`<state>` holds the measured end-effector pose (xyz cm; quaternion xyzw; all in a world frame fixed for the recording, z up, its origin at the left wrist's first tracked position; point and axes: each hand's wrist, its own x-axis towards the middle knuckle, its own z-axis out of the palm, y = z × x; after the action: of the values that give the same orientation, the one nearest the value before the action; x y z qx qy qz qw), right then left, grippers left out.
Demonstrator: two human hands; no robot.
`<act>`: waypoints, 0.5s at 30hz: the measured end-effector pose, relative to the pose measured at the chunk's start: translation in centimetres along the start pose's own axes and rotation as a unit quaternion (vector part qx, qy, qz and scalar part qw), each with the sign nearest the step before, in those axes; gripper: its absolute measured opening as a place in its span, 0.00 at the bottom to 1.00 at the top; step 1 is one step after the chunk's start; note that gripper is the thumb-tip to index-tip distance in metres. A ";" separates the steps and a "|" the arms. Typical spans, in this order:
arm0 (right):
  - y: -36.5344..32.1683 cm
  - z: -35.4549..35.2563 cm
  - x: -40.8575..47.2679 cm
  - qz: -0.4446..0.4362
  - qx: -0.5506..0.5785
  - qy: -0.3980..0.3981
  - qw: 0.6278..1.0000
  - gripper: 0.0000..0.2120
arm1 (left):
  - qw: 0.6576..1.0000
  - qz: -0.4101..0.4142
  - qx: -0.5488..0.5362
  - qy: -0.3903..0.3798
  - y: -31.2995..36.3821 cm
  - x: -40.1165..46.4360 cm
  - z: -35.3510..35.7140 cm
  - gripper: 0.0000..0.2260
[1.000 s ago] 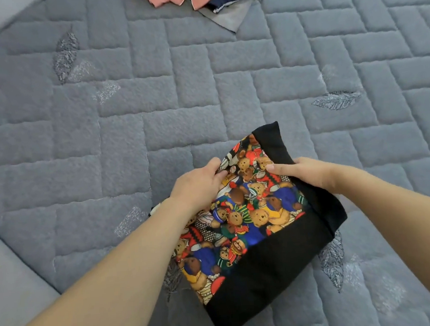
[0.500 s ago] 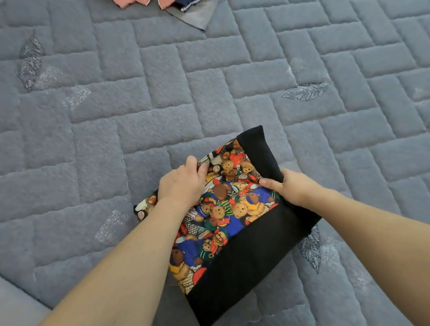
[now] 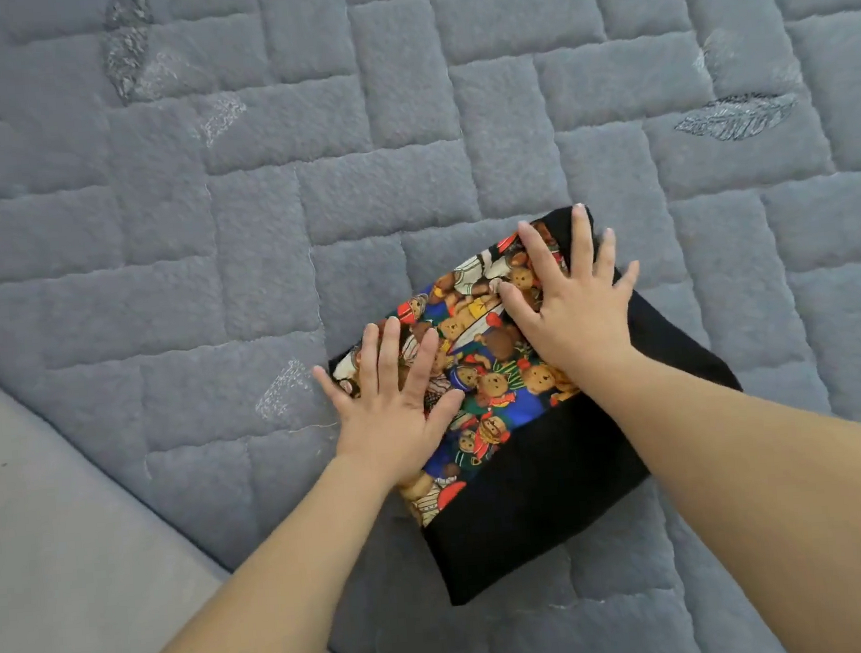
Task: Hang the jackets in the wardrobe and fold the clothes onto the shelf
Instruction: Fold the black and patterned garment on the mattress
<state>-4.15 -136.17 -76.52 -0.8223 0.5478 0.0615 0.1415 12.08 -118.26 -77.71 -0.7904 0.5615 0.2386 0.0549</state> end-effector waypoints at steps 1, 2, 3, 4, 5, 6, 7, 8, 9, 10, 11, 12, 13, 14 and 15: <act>0.1 0.7 0.1 0.000 0.004 0.016 1.000 0.31 | 1.000 0.011 -0.021 -0.010 -0.2 0.3 0.2 0.32; 0.3 1.2 0.3 -0.001 0.008 0.032 0.999 0.31 | 0.999 0.022 -0.043 -0.015 -0.3 0.6 0.3 0.32; 0.4 1.6 0.5 -0.001 0.012 0.043 0.999 0.31 | 0.997 0.025 -0.071 -0.008 -0.4 0.7 0.0 0.33; 0.5 1.8 0.7 -0.001 0.017 0.051 0.999 0.31 | 0.994 0.011 -0.106 0.011 -0.6 0.8 -0.4 0.33; 0.6 1.9 0.9 -0.001 0.021 0.057 0.998 0.30 | 0.988 -0.021 -0.146 0.038 -1.0 0.9 -1.2 0.33; 0.7 2.0 1.0 0.001 0.024 0.062 0.998 0.30 | 0.980 -0.065 -0.180 0.059 -1.4 1.4 -2.1 0.32; 0.8 2.0 1.0 0.003 0.029 0.068 0.997 0.31 | 0.972 -0.105 -0.200 0.059 -1.9 2.1 -3.1 0.30; 1.0 2.1 1.1 0.005 0.033 0.074 0.997 0.31 | 0.970 -0.130 -0.204 0.031 -2.4 3.0 -4.0 0.28; 1.0 2.1 1.2 0.005 0.038 0.079 0.996 0.30 | 0.971 -0.137 -0.196 -0.016 -2.8 4.0 -5.0 0.27; 1.0 2.0 1.3 0.002 0.042 0.082 0.996 0.30 | 0.971 -0.132 -0.188 -0.070 -3.1 5.1 -5.9 0.26; 1.1 1.9 1.5 -0.007 0.043 0.083 0.996 0.30 | 0.967 -0.124 -0.188 -0.121 -3.4 6.1 -6.8 0.24; 1.1 1.7 1.7 -0.023 0.036 0.085 0.995 0.29 | 0.959 -0.115 -0.196 -0.170 -3.4 6.9 -7.6 0.21; 1.2 1.4 2.0 -0.048 0.020 0.087 0.995 0.30 | 0.950 -0.103 -0.204 -0.211 -3.4 7.4 -8.1 0.18; 1.1 0.9 2.3 -0.079 -0.005 0.091 0.993 0.30 | 0.945 -0.092 -0.205 -0.238 -3.2 7.5 -8.3 0.17; 1.1 0.4 2.8 -0.118 -0.040 0.097 0.987 0.30 | 0.943 -0.085 -0.203 -0.251 -2.9 7.5 -8.3 0.16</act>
<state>-4.03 -138.96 -77.82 -0.8880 0.4555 -0.0140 0.0609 19.26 -126.60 -74.25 -0.7442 0.4001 0.5323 0.0523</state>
